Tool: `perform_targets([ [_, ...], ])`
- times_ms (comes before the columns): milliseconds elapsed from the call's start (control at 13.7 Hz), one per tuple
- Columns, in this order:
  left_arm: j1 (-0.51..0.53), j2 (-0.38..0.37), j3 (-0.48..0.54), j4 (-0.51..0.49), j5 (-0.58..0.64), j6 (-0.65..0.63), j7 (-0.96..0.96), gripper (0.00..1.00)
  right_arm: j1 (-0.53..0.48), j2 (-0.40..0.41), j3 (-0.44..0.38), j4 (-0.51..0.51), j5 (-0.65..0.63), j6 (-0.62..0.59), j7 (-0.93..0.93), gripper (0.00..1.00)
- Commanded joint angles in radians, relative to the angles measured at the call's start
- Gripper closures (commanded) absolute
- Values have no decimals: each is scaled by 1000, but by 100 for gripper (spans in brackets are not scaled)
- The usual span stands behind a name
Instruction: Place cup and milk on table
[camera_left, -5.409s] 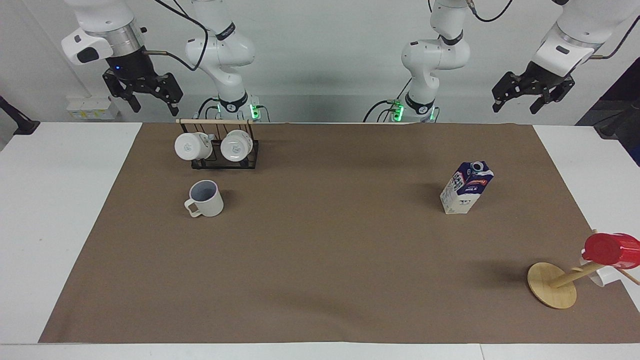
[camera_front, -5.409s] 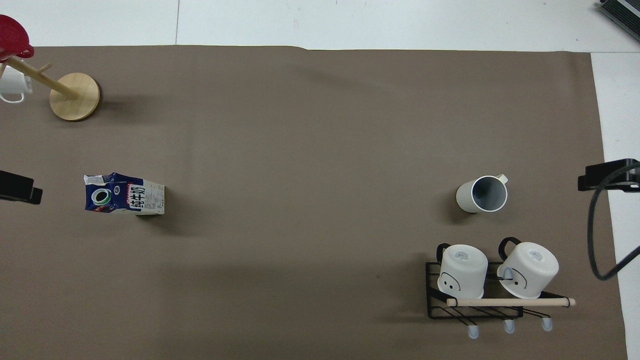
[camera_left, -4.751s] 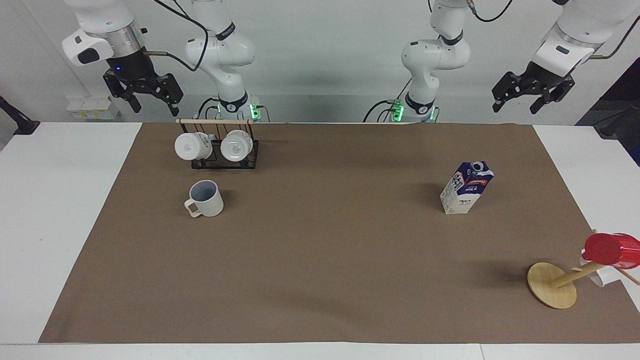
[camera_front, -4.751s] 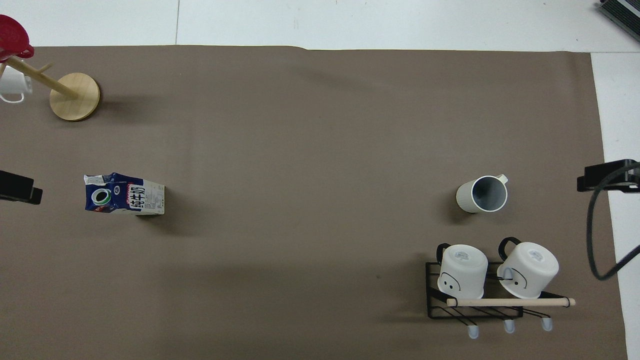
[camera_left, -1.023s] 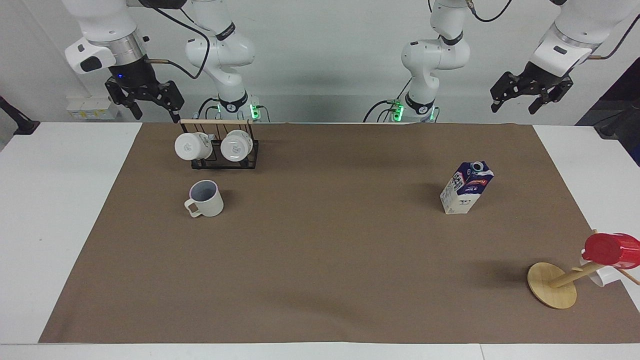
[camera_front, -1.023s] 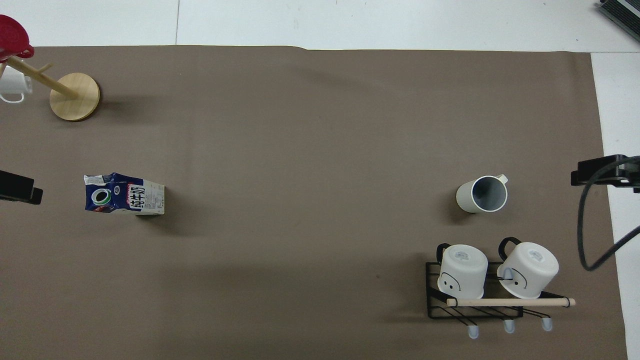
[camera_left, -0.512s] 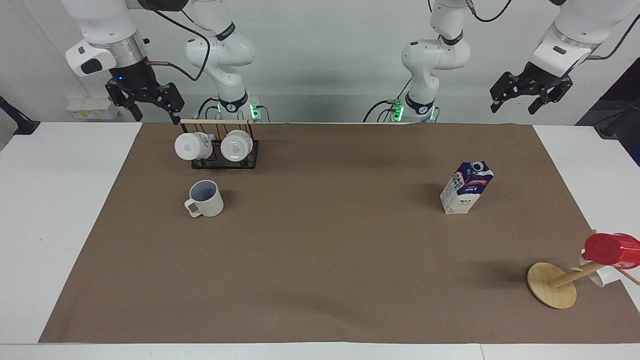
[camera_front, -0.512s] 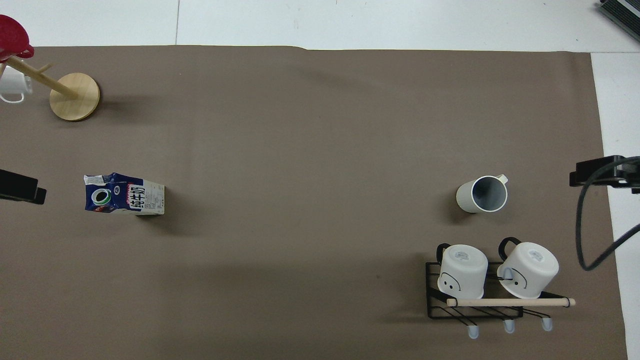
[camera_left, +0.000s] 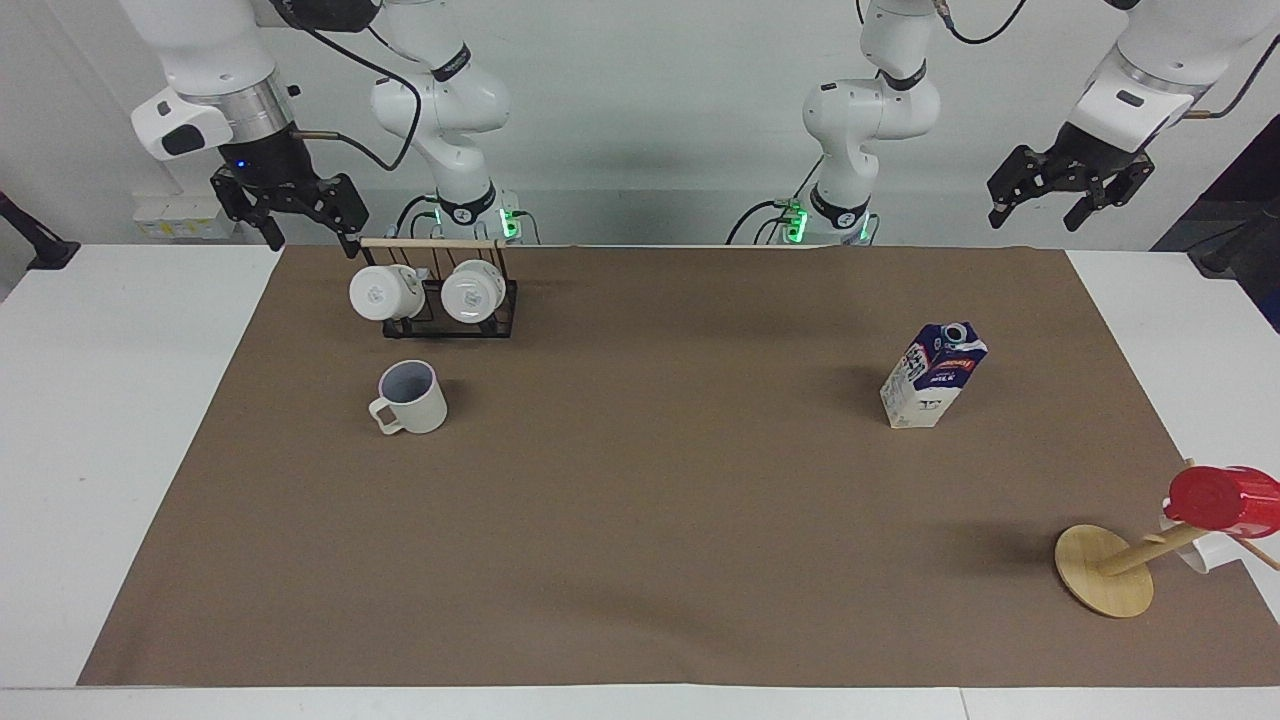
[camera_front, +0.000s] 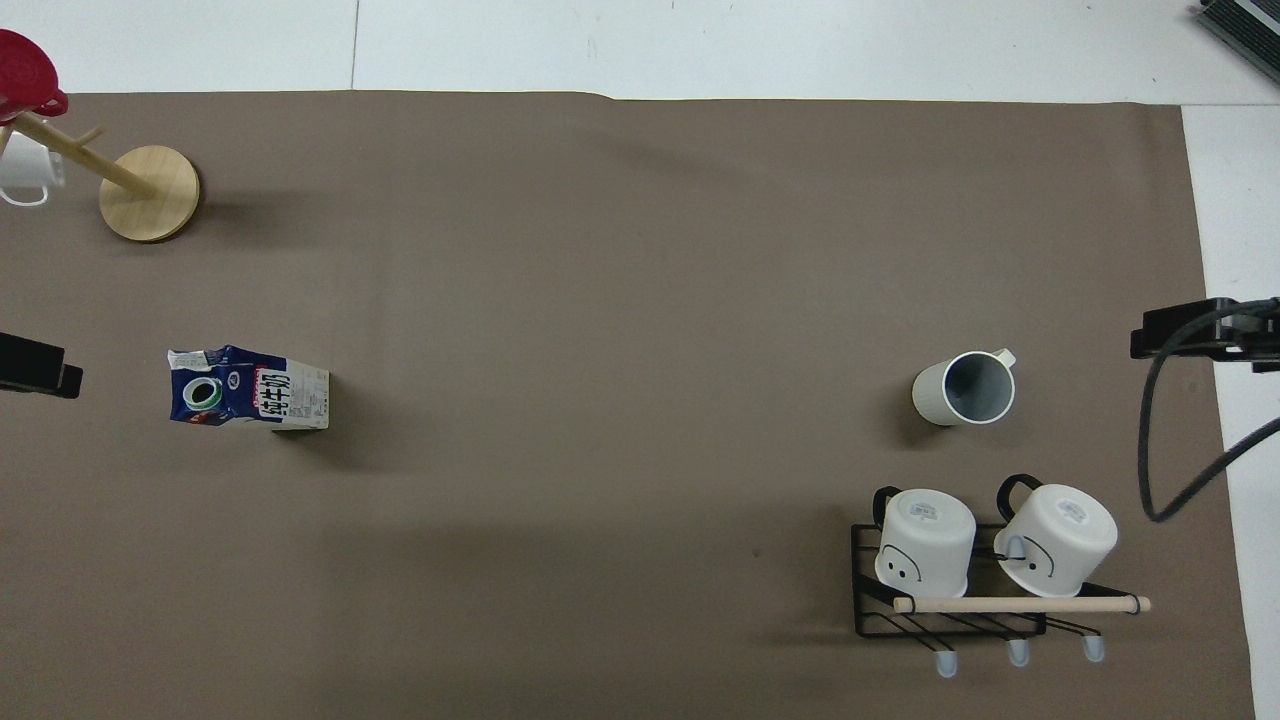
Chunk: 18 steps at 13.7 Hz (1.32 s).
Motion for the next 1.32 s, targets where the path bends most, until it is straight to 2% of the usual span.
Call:
perform_targets([
  [0,-4,-18,-5,-24,16,21,-4,0,-8,-14,5,-19,9,14,-17,0],
  [1243,5,-22,-5,-32,13,24,-9,0,-8,-19,5,-30,9,8,-17,0],
])
